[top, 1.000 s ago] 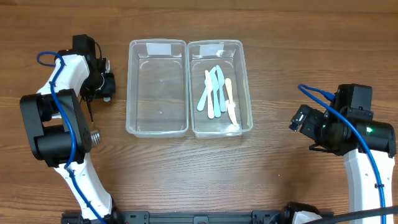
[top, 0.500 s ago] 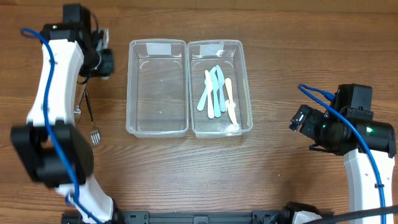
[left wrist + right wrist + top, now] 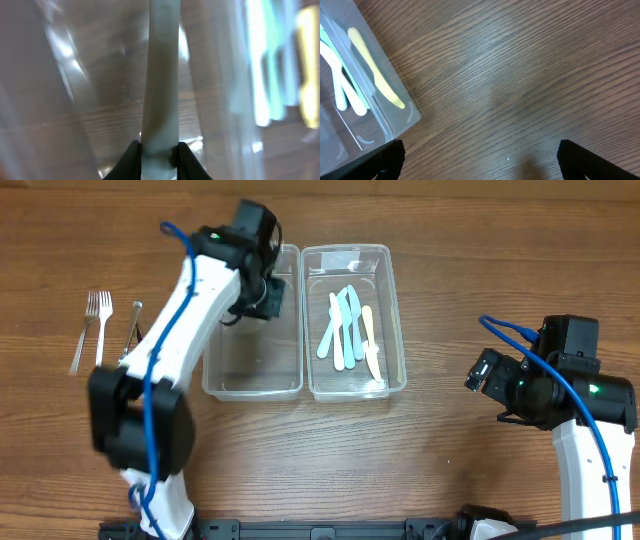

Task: Pack container
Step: 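Carry the white fork into the left container and release, then lower the left gripper onto a metal fork and grasp it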

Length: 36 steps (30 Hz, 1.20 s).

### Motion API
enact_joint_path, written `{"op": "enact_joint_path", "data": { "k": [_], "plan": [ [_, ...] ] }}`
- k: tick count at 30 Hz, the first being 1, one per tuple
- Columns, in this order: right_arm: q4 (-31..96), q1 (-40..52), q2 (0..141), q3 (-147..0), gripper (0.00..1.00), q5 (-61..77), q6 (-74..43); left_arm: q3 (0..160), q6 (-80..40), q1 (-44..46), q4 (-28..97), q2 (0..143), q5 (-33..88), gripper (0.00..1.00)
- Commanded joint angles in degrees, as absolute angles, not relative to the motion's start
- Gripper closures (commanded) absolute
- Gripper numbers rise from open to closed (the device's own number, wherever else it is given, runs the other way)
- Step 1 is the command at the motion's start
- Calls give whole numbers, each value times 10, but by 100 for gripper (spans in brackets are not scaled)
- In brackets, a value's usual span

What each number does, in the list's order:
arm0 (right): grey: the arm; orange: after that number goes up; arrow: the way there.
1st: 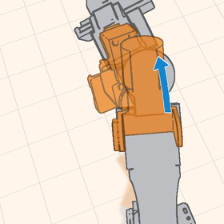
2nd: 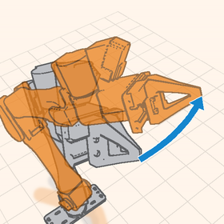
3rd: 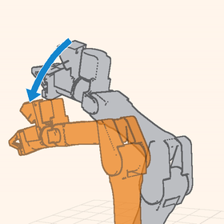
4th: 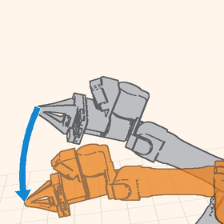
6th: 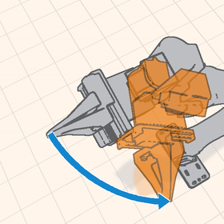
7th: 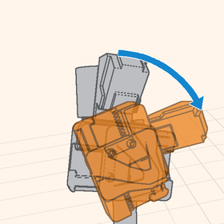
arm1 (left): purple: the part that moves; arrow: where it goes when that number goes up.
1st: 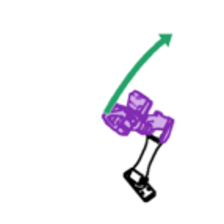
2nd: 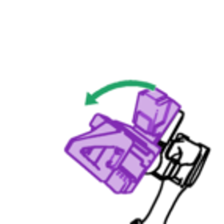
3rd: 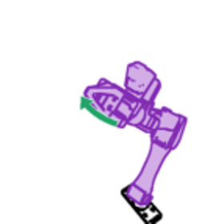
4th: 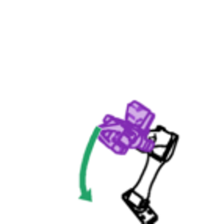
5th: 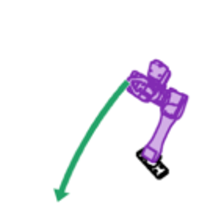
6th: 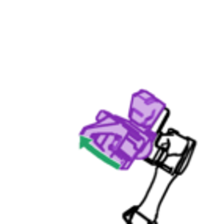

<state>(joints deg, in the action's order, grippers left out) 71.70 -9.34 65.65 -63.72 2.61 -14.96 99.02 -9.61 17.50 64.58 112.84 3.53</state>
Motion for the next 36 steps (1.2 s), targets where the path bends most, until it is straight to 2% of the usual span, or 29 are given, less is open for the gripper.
{"op": "enact_joint_path", "data": {
  "k": [1,6,8,9,14,18,20,22,28,36],
  "plan": [
    [716,-94,657,-639,0,27,-148,962,-118,173,639,1193,45,96],
    [716,-94,657,-639,0,27,-148,961,-104,173,642,1227,55,96],
    [716,-94,657,-639,0,27,-148,964,-102,173,642,1225,56,53],
    [716,-94,657,-639,0,27,-148,966,-102,173,643,1222,56,47],
    [717,-94,657,-639,0,27,-148,1001,-103,172,668,1166,17,34],
    [716,-94,657,-639,0,27,-148,1021,-107,165,700,1055,-21,17],
    [716,-94,657,-639,0,27,-148,1021,-120,151,729,988,-22,5],
    [716,-94,657,-639,0,27,-148,1021,-141,131,764,922,-44,0],
    [716,-94,657,-639,0,27,-148,977,-159,30,799,775,-74,0],
    [716,-94,657,-639,0,27,-148,756,-159,-104,726,729,-28,0]
  ]
}}
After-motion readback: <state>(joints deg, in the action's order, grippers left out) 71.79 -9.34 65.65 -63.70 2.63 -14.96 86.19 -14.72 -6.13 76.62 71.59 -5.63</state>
